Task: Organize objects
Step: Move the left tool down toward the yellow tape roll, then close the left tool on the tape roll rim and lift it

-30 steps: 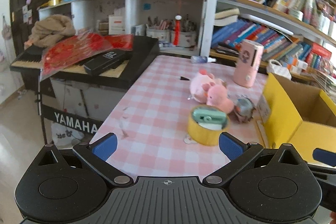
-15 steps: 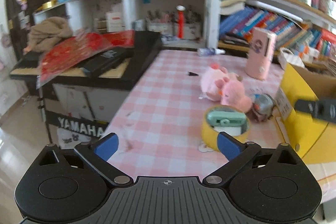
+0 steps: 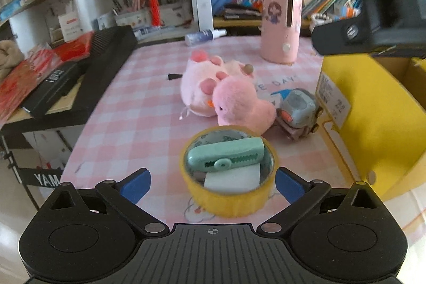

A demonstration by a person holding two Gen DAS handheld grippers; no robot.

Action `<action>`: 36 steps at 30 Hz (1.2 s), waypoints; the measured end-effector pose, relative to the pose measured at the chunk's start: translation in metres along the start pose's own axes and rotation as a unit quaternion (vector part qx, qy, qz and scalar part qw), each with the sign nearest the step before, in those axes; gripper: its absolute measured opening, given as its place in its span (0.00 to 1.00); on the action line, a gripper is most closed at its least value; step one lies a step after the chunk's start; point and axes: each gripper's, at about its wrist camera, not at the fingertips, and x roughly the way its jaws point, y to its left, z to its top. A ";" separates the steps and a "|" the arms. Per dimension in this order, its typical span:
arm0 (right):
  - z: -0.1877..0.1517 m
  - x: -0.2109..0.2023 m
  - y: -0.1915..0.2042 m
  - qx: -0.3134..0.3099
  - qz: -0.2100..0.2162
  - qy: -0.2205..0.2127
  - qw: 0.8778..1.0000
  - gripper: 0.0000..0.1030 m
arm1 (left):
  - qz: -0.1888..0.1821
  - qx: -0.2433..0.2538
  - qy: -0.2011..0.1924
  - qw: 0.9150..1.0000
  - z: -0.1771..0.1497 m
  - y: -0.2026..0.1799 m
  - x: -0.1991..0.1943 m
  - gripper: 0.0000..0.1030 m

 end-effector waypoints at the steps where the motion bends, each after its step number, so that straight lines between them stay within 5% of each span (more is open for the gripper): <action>1: 0.001 0.002 -0.002 -0.001 0.001 0.000 1.000 0.53 | -0.005 0.001 0.002 1.000 0.002 -0.001 0.005 1.00; 12: 0.006 0.007 -0.017 -0.009 0.003 -0.008 1.000 0.53 | -0.021 0.003 0.024 0.999 0.016 -0.007 0.027 0.88; 17: 0.010 0.004 -0.019 -0.007 0.002 -0.022 1.000 0.54 | -0.042 -0.056 -0.036 0.997 0.022 0.016 -0.010 0.88; 21: 0.011 0.004 -0.018 -0.010 0.002 -0.030 1.000 0.56 | -0.056 -0.137 -0.074 0.986 0.020 0.046 -0.039 0.88; 30: 0.007 0.015 0.005 -0.050 0.038 -0.011 0.998 0.62 | 0.056 -0.243 -0.101 0.963 -0.003 0.100 -0.070 0.88; 36: -0.010 0.036 0.030 -0.110 0.081 0.045 0.990 0.66 | 0.090 -0.270 -0.089 0.955 -0.016 0.114 -0.072 0.88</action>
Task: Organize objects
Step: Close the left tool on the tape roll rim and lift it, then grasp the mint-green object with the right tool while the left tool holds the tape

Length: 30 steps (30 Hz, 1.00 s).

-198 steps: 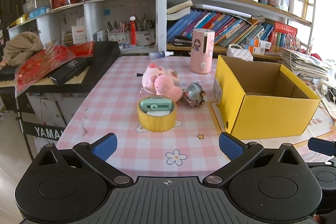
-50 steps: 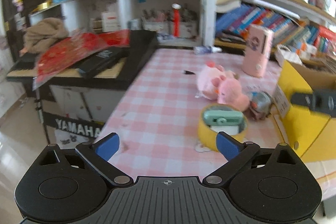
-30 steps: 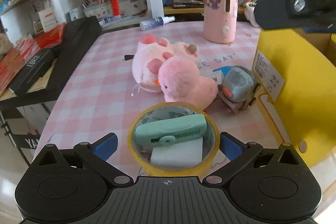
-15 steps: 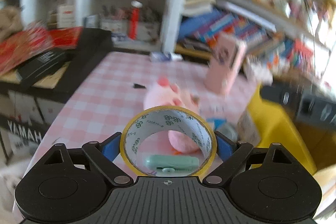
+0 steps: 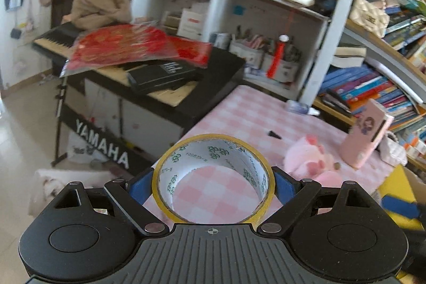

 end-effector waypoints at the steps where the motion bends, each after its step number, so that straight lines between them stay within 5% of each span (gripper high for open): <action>1: -0.002 0.006 0.004 -0.011 0.008 0.014 1.000 0.66 | 0.003 -0.001 0.002 1.000 0.000 0.002 0.000 0.88; 5: -0.012 0.030 0.016 -0.029 0.031 0.063 0.997 0.66 | 0.008 0.001 0.011 1.000 -0.001 0.003 0.003 0.88; 14: -0.014 0.066 0.017 0.005 0.040 0.101 0.994 0.65 | 0.012 0.017 0.021 1.000 0.001 0.002 0.007 0.88; 17: -0.017 0.078 0.018 -0.001 0.047 0.120 0.992 0.51 | 0.012 0.019 0.023 0.999 0.003 0.001 0.010 0.88; 18: -0.017 0.080 0.017 0.000 0.055 0.121 0.991 0.42 | 0.011 0.020 0.023 0.999 0.004 0.000 0.011 0.88; 30: 0.001 0.035 0.014 -0.004 0.047 0.037 0.998 0.41 | -0.027 0.034 0.004 0.999 0.011 -0.006 -0.005 0.88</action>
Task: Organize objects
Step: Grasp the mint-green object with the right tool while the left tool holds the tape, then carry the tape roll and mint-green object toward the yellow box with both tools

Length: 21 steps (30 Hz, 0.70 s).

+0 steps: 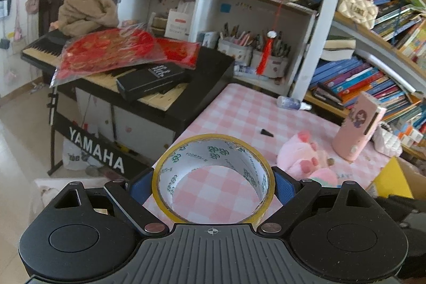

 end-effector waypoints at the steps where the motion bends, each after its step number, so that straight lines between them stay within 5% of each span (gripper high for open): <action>1: 0.001 -0.007 -0.001 0.004 -0.003 -0.006 1.000 0.41 | -0.006 0.004 -0.002 1.000 0.001 0.000 -0.003 0.88; 9: -0.005 -0.063 -0.004 0.055 -0.049 -0.038 0.997 0.41 | -0.069 0.034 -0.002 0.997 -0.005 -0.005 -0.030 0.88; 21: -0.059 -0.121 0.020 0.110 -0.122 -0.030 0.986 0.41 | -0.138 0.083 0.024 0.987 -0.041 -0.001 -0.074 0.88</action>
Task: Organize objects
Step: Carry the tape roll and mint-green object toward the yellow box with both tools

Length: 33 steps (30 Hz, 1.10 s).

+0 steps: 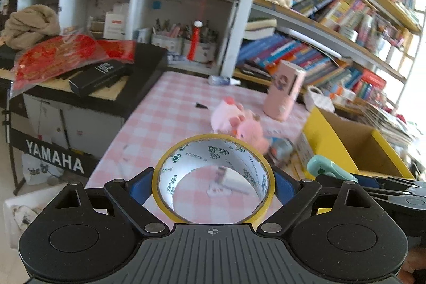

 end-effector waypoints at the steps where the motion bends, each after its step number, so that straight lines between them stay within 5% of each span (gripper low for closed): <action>1: -0.005 -0.005 0.001 0.003 -0.003 0.001 1.000 0.41 | -0.004 0.003 0.003 1.000 -0.003 0.000 -0.003 0.88; 17: -0.069 -0.068 0.000 0.074 -0.053 0.028 0.995 0.41 | -0.071 0.069 0.047 0.994 -0.043 -0.026 -0.036 0.88; 33: -0.104 -0.114 -0.032 0.143 -0.134 0.025 0.980 0.41 | -0.152 0.135 0.068 0.977 -0.058 -0.071 -0.037 0.88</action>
